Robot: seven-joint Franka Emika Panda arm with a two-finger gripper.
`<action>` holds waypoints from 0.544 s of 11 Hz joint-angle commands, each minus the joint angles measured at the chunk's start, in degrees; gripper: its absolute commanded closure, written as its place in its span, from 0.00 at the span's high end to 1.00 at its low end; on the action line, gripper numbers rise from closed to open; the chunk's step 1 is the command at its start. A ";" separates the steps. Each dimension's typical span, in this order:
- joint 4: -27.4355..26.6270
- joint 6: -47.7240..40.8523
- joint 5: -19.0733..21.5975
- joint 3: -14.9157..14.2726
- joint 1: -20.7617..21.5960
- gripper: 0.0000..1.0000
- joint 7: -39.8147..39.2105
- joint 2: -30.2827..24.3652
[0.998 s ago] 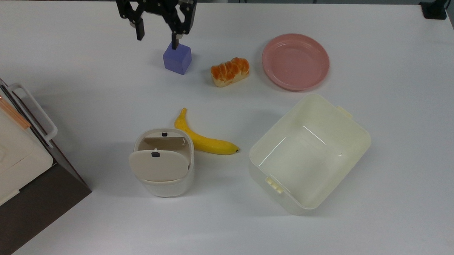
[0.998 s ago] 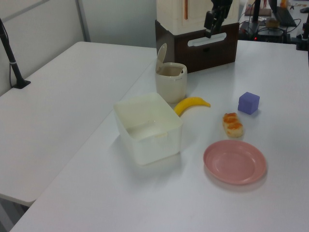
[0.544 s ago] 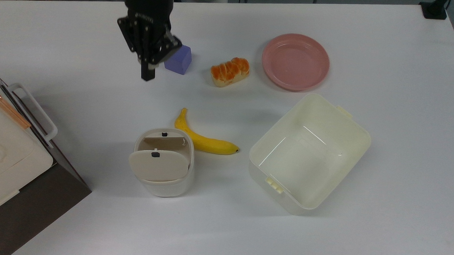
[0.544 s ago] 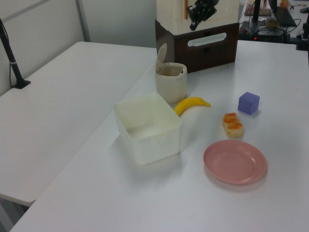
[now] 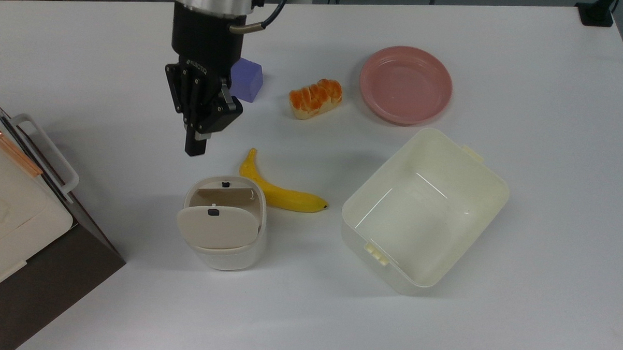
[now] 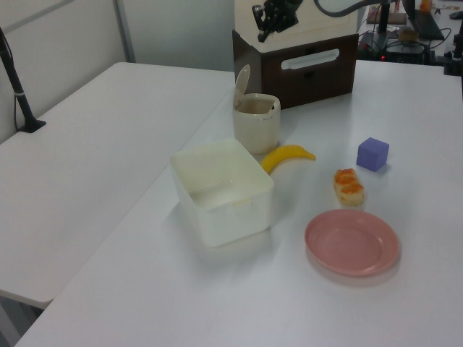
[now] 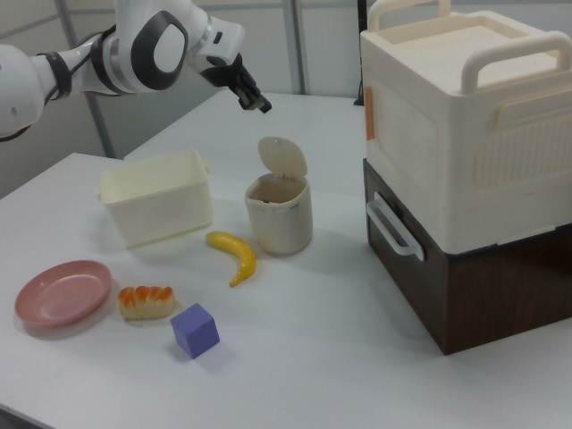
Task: Close the trash can
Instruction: 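Move the gripper over the open lid of the cream trash can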
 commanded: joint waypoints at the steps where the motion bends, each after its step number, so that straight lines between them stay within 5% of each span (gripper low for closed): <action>1: 6.67 6.85 -0.61 -0.25 0.20 0.00 3.80 7.51; 6: 6.09 6.86 -4.11 0.28 0.03 0.00 3.90 10.61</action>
